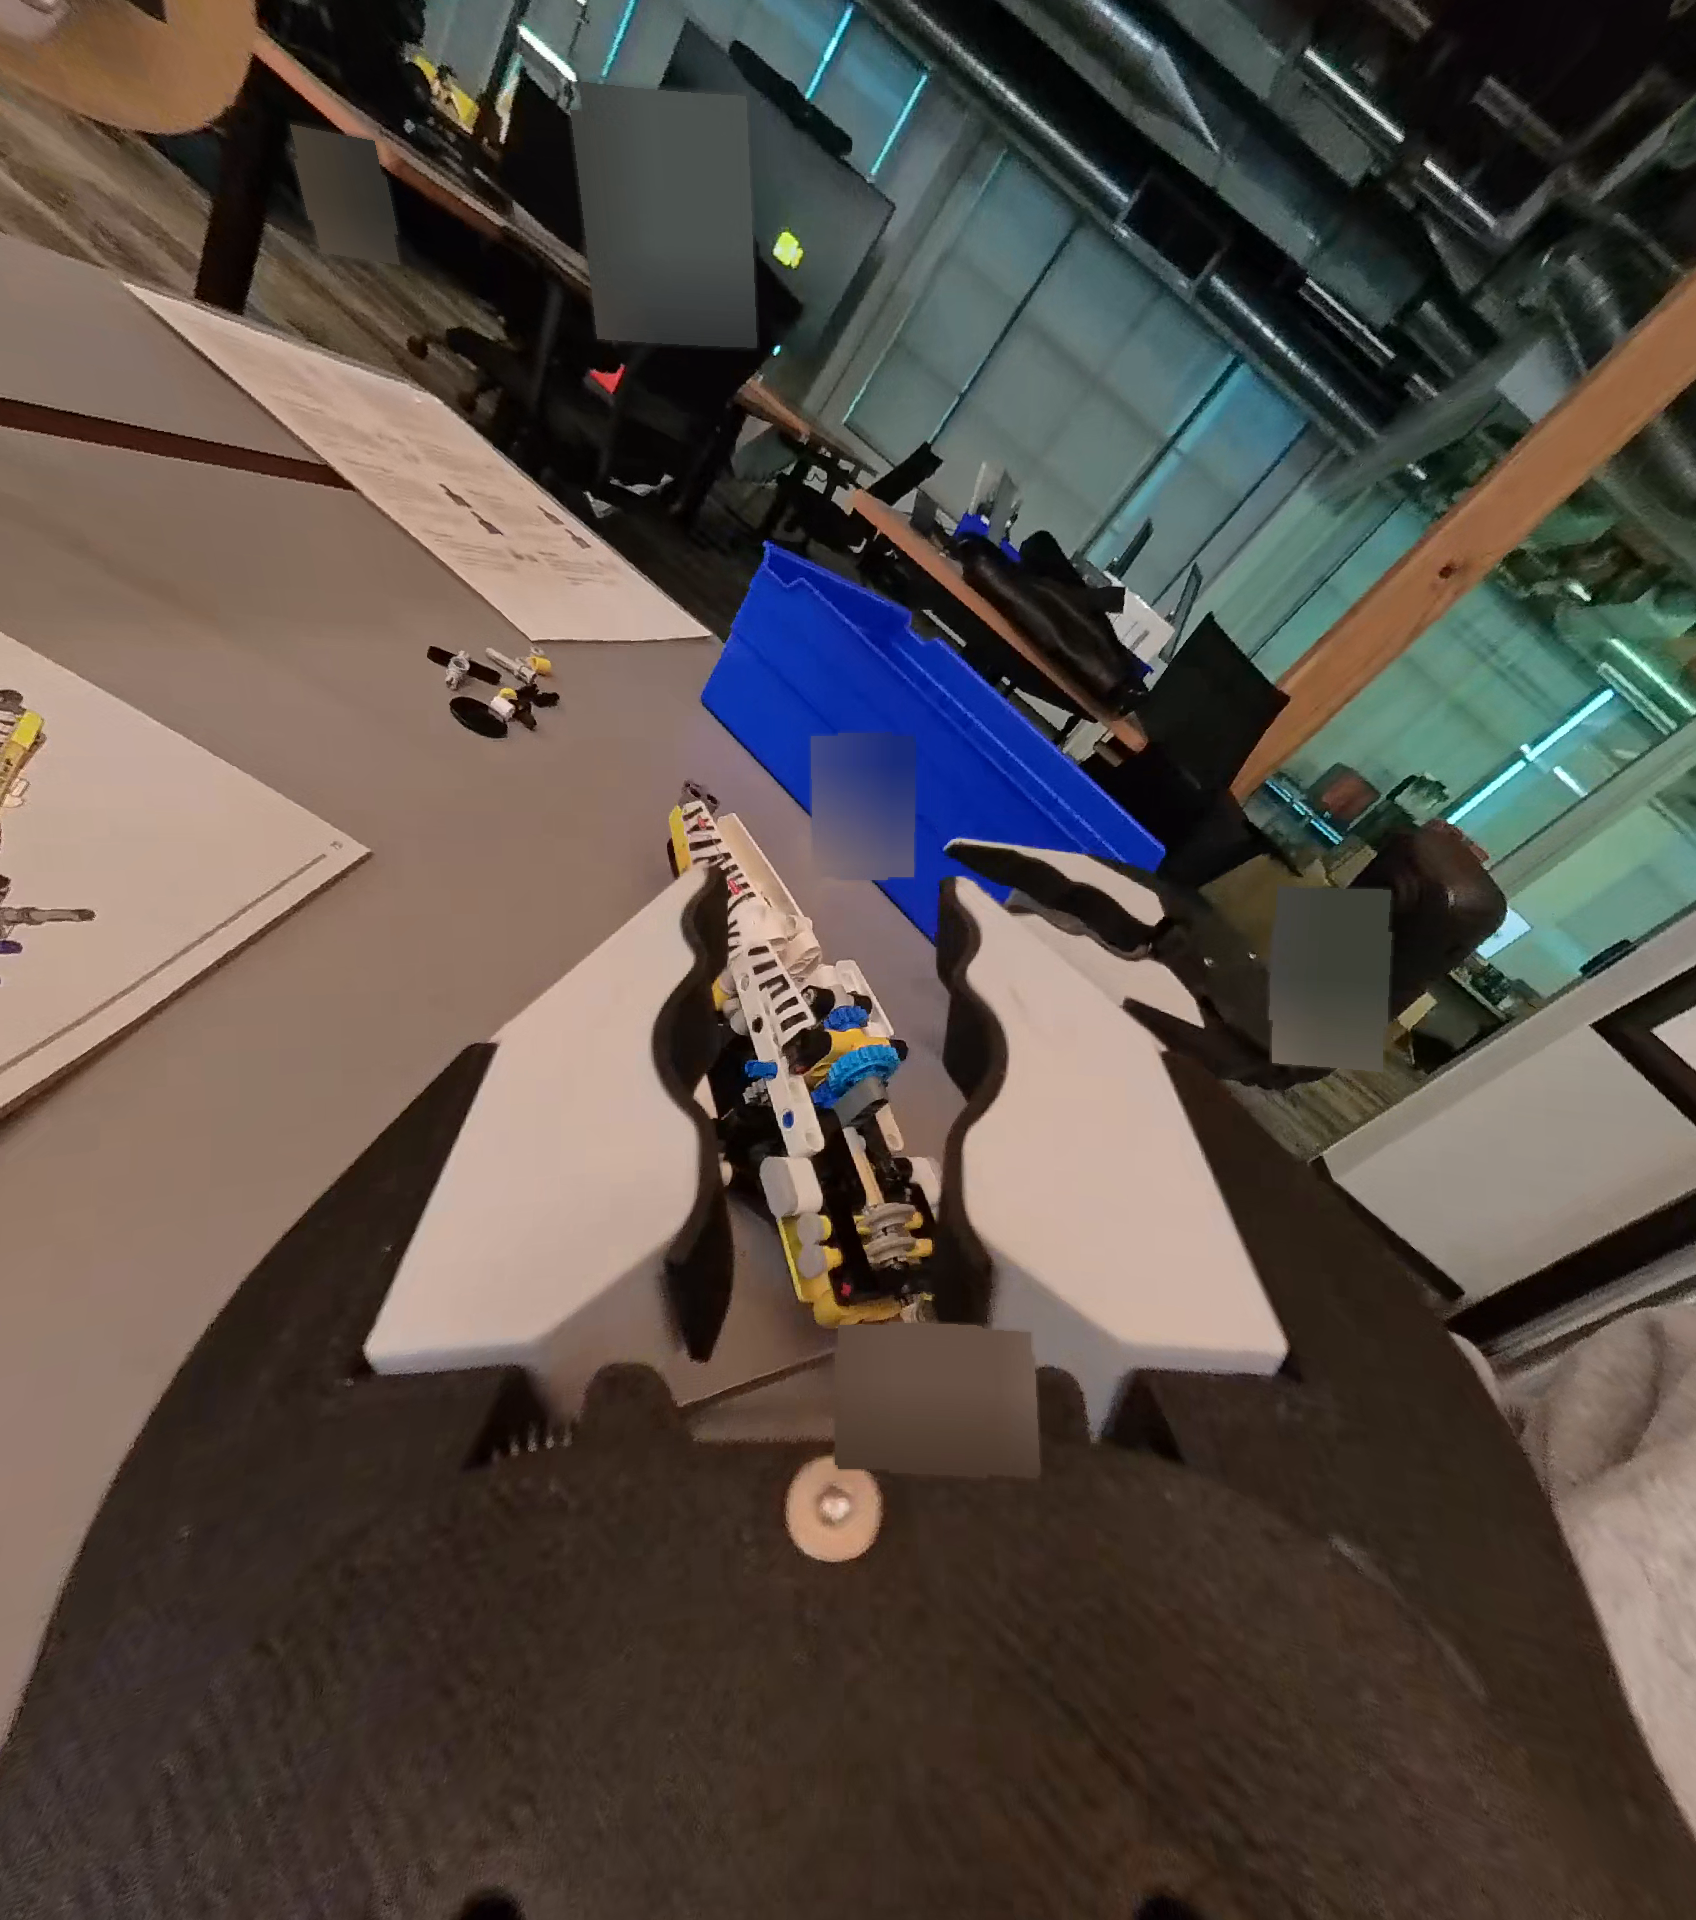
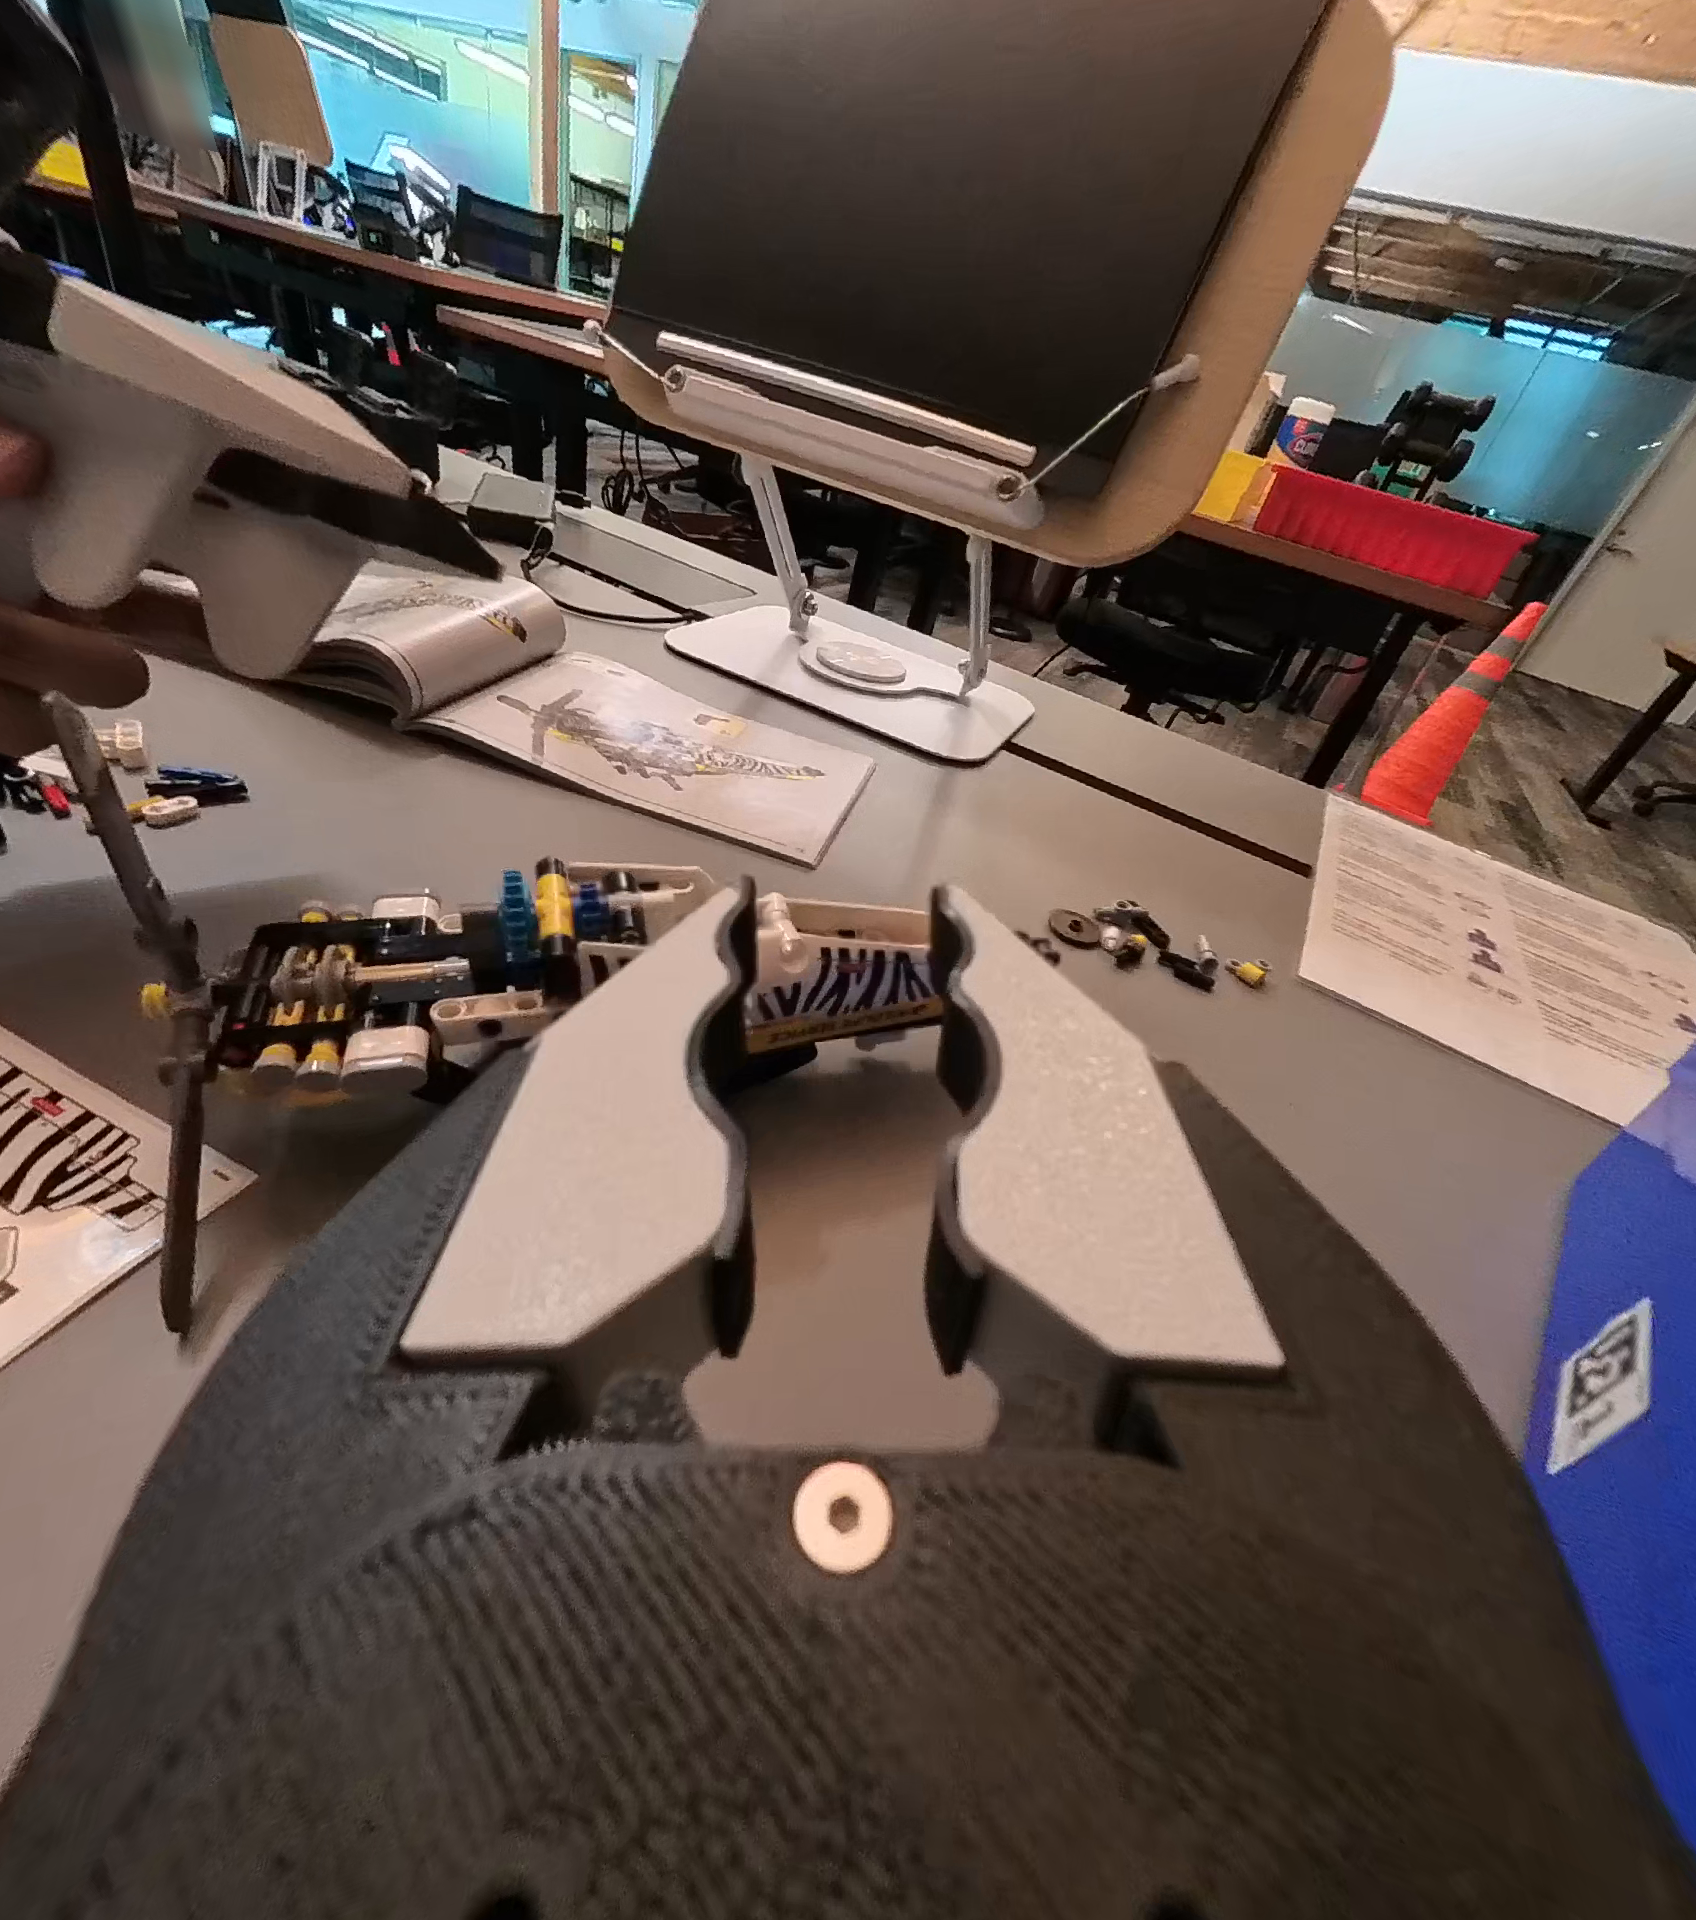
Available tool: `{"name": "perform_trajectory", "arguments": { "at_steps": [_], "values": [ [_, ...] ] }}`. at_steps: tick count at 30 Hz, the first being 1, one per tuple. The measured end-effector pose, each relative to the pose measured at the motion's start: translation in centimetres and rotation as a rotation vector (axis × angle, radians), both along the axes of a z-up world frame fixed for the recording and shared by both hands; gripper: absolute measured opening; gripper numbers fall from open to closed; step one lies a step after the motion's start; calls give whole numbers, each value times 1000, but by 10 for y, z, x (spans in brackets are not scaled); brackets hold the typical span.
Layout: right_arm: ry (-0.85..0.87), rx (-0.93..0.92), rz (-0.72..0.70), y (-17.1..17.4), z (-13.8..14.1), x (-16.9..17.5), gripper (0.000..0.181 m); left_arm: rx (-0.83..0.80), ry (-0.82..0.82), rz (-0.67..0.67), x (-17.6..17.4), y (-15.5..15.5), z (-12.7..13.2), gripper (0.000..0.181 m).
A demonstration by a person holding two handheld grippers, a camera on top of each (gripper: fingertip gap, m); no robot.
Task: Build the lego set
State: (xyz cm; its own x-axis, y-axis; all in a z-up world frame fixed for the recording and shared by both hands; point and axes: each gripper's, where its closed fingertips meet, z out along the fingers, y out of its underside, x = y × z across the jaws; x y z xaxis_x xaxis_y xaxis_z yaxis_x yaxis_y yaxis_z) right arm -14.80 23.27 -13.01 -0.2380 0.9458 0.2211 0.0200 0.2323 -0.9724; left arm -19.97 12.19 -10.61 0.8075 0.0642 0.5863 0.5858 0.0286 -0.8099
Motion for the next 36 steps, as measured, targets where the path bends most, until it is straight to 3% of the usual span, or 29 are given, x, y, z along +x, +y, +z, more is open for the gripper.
{"name": "perform_trajectory", "arguments": {
  "at_steps": [4, 7, 12, 18, 22, 27, 36],
  "values": [
    [-38, 77, 1, -7, -9, -3, 0, -48, 33, -6, 6, 6, -7, 38],
    [-94, 167, -6, -13, -21, -7, 0, -106, 63, -16, 10, 12, -17, 38],
    [-206, 296, -27, -14, -44, -12, 0, -240, 150, -120, 32, 36, -34, 59],
    [-202, 281, -14, -15, -43, -11, 0, -441, 310, -206, 42, 62, -58, 75],
    [-222, 284, -4, -15, -46, -14, 0, -456, 252, -266, 47, 65, -67, 76],
    [-191, 305, 17, -22, -43, -16, 0, -416, 202, -303, 50, 65, -65, 63],
    [-205, 287, 15, -20, -44, -18, 0, -415, 226, -298, 48, 65, -67, 59]
  ]
}}
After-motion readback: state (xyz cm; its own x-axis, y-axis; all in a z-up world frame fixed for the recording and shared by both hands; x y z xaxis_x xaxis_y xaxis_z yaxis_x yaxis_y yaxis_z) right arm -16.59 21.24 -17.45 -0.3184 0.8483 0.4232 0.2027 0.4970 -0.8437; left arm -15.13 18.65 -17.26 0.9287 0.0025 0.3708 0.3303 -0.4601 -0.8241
